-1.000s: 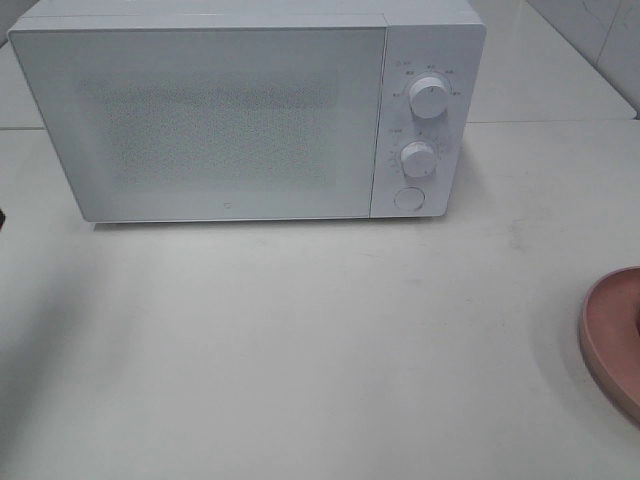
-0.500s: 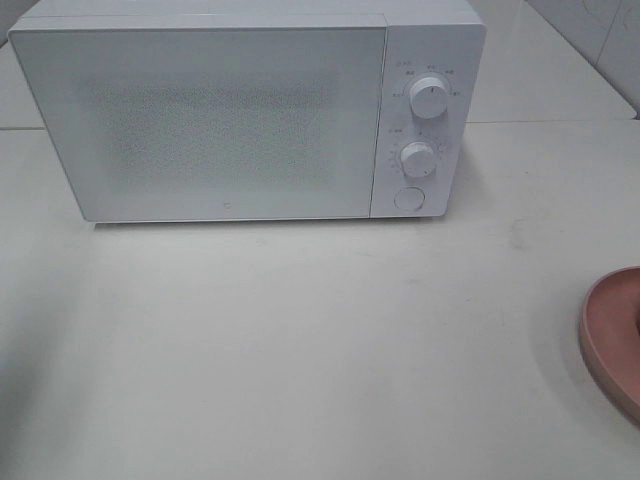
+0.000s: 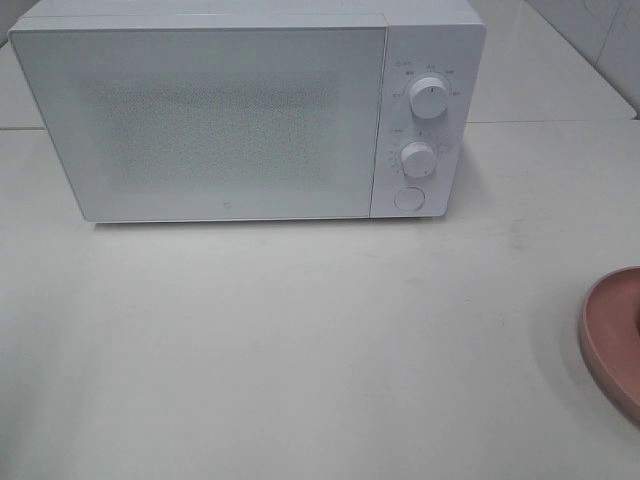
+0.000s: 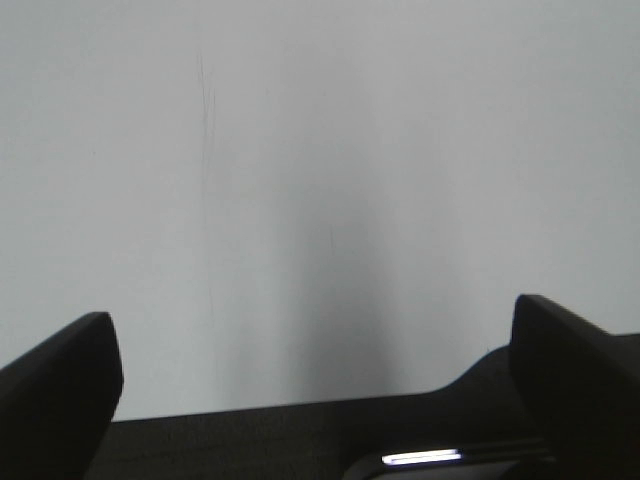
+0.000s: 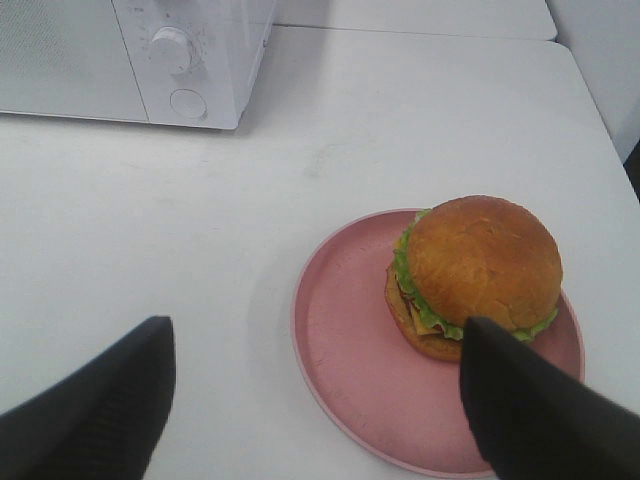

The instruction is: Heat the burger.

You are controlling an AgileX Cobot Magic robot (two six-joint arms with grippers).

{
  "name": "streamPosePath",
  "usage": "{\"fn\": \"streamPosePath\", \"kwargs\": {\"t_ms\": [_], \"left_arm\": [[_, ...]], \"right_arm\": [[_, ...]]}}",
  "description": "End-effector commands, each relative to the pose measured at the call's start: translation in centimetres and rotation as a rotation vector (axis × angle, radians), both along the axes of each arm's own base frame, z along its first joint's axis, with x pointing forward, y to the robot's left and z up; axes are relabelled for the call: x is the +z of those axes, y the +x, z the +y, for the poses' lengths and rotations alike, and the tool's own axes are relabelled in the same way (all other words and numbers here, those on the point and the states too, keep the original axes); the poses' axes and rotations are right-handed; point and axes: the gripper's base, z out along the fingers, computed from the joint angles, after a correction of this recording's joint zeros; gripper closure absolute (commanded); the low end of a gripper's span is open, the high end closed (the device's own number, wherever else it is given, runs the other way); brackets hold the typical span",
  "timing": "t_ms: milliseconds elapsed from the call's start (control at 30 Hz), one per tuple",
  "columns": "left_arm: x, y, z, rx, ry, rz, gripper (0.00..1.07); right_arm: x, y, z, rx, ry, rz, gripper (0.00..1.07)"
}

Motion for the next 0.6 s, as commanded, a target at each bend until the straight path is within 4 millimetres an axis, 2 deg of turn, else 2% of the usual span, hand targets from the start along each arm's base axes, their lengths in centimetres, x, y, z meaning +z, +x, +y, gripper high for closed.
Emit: {"fn": "streamPosePath", "kwargs": {"t_ms": [33,100,233,300,600], "left_arm": [[0.1,-1.3,0.0,0.004,-0.003,-0.056,0.09],[0.4,-2.8,-0.1,0.006,-0.003,-0.14,0.09],[0.7,-4.2,-0.1,0.006,0.0,-0.227,0.09],[0.9,-5.6,-0.1,0.005,0.002,-0.32,0.09],[1.0,-8.5,-0.2,0.005,0.006,-0.504,0.09]], "right_arm": [[0.0,-0.4,0.0,0.003,-0.002,-0.037,0.31],[0.0,-0.4,0.0,0.003,-0.002,-0.037,0.31],[0.0,-0.4,0.0,0.003,-0.002,-0.037,0.31],[0.0,-0.4,0.0,0.003,-0.002,-0.037,0.31],[0.0,-0.4,0.0,0.003,-0.002,-0.037,0.31]]}}
